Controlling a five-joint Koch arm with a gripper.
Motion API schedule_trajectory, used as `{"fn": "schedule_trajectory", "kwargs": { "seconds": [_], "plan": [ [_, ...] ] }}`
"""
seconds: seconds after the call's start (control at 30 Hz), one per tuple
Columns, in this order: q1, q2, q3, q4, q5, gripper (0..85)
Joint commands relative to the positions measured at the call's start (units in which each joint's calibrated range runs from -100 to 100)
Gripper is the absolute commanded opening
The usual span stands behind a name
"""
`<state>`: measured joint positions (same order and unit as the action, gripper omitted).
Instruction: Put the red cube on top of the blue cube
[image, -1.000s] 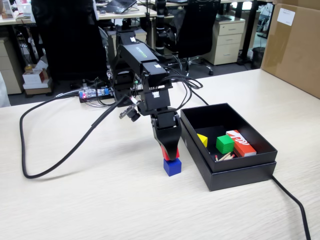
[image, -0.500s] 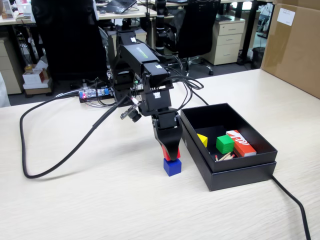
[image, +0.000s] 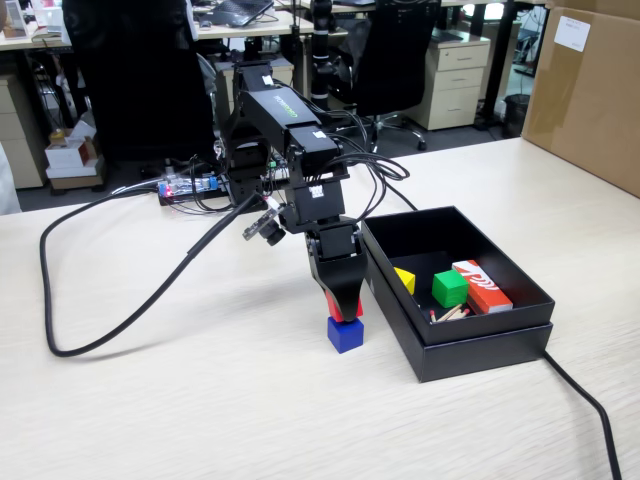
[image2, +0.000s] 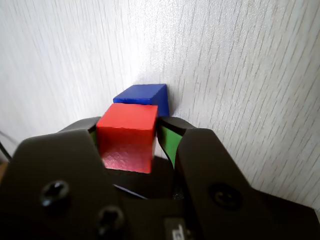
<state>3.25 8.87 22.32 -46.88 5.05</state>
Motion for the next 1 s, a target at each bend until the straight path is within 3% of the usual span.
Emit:
{"fn": "schedule_trajectory", "kwargs": {
  "seconds": [0.0,0.17,0.53,0.97],
  "plan": [
    [0.2,-1.58,3.43,2.87,-0.15,29.8],
    [0.15,-1.58,3.52,2.87,-0.05,39.2],
    [0.15,-8.01,-0.2,2.78,-0.1,43.1],
    [0.49,-36.12,-17.06,2.78,-1.32,48.9]
  ]
}}
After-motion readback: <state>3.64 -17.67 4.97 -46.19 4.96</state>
